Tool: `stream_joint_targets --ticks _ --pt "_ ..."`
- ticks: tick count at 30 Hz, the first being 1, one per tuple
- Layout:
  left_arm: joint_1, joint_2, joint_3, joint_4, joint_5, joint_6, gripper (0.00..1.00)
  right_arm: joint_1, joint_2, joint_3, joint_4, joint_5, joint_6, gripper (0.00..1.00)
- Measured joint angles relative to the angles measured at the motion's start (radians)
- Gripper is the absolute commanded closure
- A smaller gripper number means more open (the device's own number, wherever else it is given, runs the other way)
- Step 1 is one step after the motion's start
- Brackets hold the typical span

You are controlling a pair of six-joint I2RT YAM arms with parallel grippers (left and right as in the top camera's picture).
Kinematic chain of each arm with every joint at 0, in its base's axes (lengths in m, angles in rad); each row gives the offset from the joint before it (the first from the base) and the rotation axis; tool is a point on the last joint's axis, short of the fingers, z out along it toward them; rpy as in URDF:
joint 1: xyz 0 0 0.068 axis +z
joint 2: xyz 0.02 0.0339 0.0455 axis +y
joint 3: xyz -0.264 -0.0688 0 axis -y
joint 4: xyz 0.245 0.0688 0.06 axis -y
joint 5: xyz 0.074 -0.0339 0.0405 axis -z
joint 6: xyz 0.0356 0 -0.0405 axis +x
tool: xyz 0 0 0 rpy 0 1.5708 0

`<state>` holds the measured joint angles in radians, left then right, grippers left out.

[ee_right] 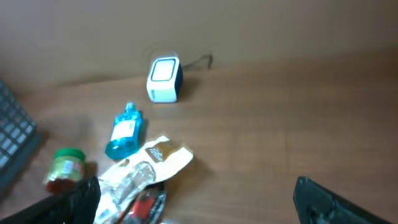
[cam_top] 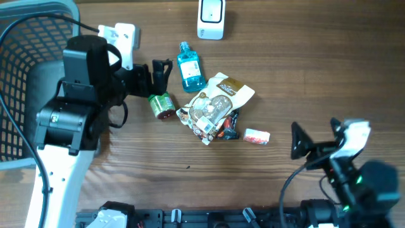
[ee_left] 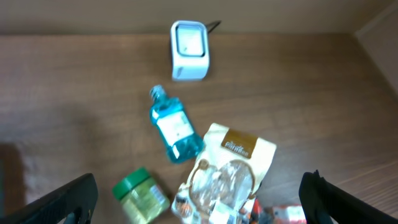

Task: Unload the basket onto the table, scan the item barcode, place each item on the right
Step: 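Move the left arm aside and bring the right gripper over the red packet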

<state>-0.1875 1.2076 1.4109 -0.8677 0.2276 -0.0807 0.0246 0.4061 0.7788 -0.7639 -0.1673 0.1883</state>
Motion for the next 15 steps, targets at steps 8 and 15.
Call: stream_joint_targets --ticks 8,15 --pt "0.034 0.000 0.000 -0.016 -0.008 0.000 0.00 0.076 0.564 0.389 -0.338 -0.082 0.051 0.00" --pt "0.034 0.000 0.000 -0.043 -0.026 0.000 0.00 0.099 0.826 0.395 -0.334 -0.283 0.133 0.05"
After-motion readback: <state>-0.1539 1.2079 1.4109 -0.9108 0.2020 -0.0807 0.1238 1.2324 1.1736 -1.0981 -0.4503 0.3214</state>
